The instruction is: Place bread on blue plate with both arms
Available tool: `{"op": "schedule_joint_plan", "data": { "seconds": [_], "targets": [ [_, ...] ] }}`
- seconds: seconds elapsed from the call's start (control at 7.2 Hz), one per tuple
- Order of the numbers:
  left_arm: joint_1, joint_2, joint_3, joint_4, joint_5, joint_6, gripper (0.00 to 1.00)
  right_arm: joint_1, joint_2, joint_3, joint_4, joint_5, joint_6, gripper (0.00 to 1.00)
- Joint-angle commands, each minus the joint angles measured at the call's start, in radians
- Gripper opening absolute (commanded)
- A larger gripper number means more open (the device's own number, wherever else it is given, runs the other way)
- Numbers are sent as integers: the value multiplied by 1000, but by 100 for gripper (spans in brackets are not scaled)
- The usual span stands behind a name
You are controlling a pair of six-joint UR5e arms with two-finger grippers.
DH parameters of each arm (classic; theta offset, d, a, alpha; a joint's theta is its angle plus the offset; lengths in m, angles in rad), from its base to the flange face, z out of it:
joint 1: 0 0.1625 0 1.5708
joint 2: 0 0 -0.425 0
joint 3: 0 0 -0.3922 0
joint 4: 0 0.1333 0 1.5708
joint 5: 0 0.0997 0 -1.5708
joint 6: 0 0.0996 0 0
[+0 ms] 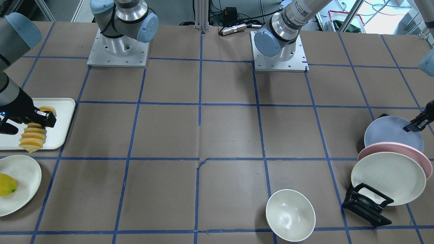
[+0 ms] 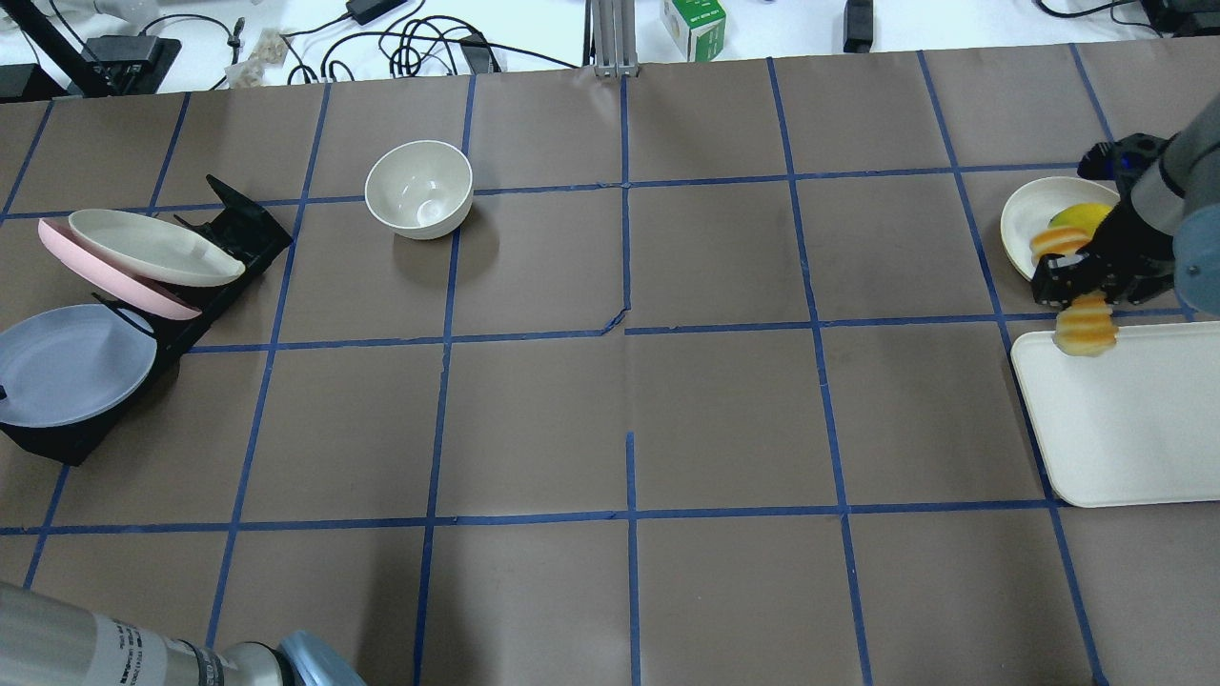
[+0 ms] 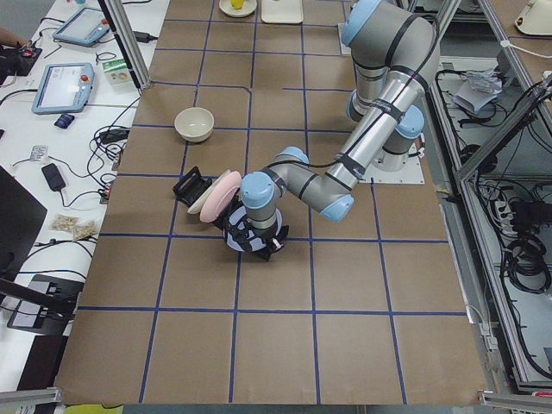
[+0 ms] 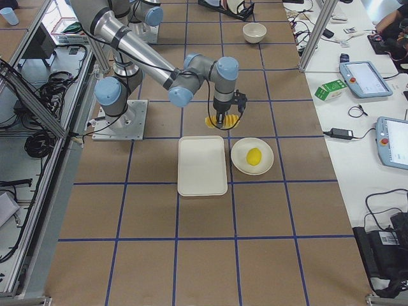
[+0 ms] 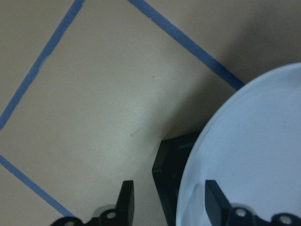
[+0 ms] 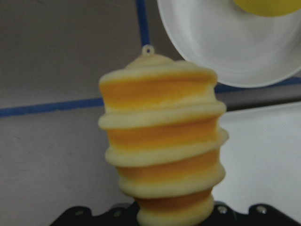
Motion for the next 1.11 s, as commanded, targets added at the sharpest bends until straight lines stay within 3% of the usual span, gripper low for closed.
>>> {"op": "schedule_joint_plan", "data": {
  "seconds": [0.0,0.28,0.69,0.97],
  "targets": [
    [1,11,3,-37,6,7,4,213,19,-130,126,42,272,0],
    [1,16,4,-42,6,12,0,317,27,-155,124,28,407,0],
    [1,28,44,-97,6,17,0,319,26,-155,127,29,407,0],
    [-2,86,102,-245,43,59,0,319,32,-154,126,25,407,0]
  ]
}}
